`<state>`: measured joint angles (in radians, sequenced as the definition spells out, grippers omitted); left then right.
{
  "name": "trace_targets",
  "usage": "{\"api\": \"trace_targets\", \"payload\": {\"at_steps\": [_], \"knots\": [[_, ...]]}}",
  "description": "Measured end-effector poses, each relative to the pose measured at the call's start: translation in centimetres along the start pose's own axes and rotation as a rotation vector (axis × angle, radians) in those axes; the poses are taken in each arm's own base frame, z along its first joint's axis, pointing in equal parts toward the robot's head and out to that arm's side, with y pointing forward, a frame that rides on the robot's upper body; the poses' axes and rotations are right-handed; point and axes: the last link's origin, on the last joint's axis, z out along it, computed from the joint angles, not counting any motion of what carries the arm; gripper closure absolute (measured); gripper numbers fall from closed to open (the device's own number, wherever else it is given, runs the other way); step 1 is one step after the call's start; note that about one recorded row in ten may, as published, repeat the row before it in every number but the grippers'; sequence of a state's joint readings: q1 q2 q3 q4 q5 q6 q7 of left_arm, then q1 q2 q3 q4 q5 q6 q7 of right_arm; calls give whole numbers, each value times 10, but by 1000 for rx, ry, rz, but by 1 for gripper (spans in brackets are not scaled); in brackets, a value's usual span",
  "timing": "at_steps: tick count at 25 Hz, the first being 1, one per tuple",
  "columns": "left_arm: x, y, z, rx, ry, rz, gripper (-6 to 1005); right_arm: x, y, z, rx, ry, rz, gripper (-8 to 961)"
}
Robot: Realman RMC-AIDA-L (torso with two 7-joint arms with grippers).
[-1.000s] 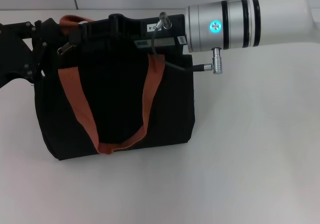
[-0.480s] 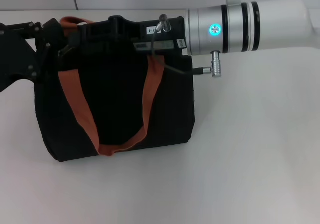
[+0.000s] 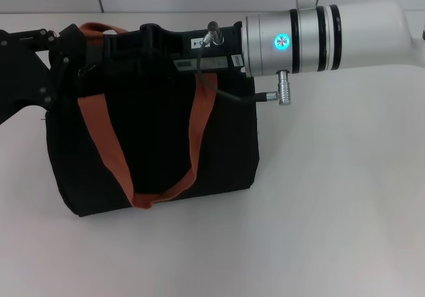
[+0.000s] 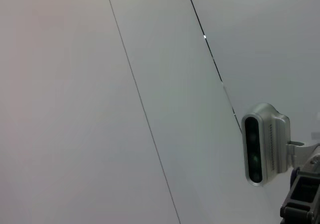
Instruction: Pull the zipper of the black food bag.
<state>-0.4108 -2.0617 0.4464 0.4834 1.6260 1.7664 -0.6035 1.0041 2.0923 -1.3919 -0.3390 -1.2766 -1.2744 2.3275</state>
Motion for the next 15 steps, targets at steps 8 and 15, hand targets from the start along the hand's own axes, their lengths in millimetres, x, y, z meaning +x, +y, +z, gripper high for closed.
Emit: {"api": "trace_targets", "payload": {"at_steps": [8, 15], "knots": [[1, -1, -6, -1, -8, 55, 999, 0, -1, -1, -1, -10, 8, 514], [7, -15, -15, -45, -45, 40, 999, 2, 0, 0, -1, 5, 24, 515]]}}
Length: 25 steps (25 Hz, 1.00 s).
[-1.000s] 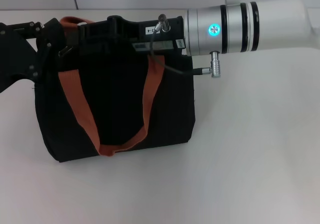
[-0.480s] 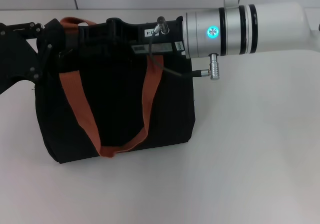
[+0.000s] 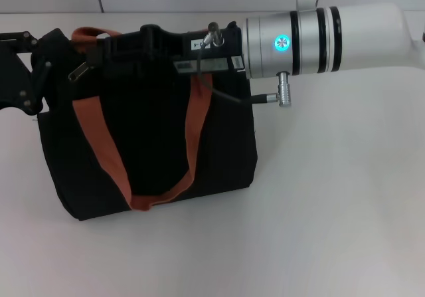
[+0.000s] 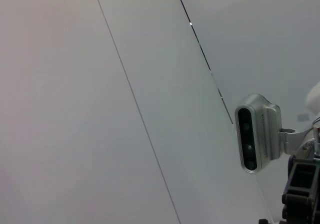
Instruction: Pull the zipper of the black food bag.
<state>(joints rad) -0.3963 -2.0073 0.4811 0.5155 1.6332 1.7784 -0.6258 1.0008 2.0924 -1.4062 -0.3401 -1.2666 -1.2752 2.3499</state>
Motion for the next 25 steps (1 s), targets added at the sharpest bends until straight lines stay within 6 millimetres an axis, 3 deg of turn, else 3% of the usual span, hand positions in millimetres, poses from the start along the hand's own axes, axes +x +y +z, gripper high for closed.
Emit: {"api": "trace_targets", "payload": {"at_steps": [25], "knots": [[1, -9, -2, 6, -54, -6, 999, 3, 11, 0, -63, 22, 13, 523]]}}
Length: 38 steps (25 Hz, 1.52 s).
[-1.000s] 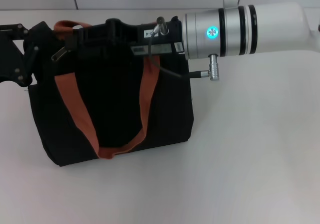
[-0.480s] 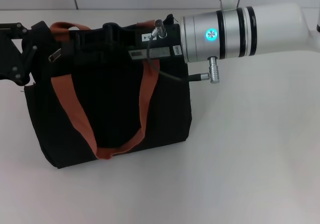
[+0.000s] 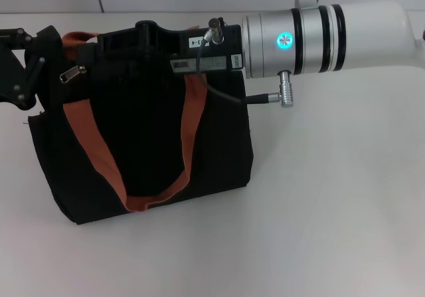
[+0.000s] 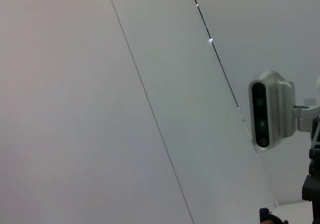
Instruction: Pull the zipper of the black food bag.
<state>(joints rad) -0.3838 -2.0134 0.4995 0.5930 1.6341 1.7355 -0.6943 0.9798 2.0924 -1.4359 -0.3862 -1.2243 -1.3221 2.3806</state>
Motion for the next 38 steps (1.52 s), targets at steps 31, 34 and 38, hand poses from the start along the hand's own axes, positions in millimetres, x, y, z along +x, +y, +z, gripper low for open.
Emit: {"api": "trace_targets", "payload": {"at_steps": [31, 34, 38], "knots": [[11, 5, 10, -61, 58, 25, 996, -4, -5, 9, 64, -7, 0, 534], [11, 6, 11, -62, 60, 22, 995, -3, -5, 12, 57, -14, 8, 534], [11, 8, 12, -62, 64, 20, 995, -3, -4, 15, 53, -15, 4, 534]]}}
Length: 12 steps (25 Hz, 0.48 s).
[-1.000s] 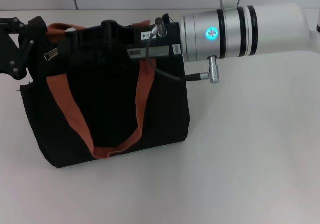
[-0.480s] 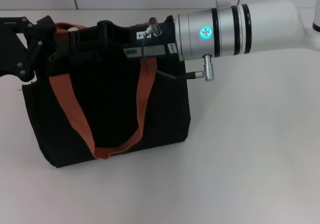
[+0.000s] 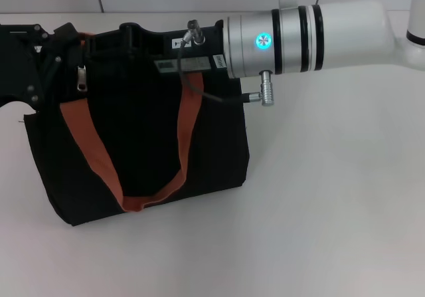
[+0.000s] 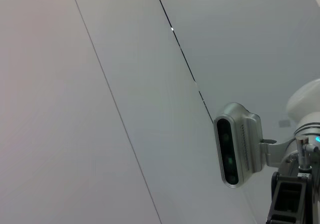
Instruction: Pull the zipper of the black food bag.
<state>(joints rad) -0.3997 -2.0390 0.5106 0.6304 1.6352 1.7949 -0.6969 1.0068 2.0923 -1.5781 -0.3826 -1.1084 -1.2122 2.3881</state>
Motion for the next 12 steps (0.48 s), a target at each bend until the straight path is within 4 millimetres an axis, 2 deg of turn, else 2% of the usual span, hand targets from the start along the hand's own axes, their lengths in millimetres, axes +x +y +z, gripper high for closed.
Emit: {"api": "trace_targets", "payload": {"at_steps": [12], "knots": [[1, -2, -6, 14, -3, -1, 994, 3, -4, -3, 3, -5, 8, 533]]}}
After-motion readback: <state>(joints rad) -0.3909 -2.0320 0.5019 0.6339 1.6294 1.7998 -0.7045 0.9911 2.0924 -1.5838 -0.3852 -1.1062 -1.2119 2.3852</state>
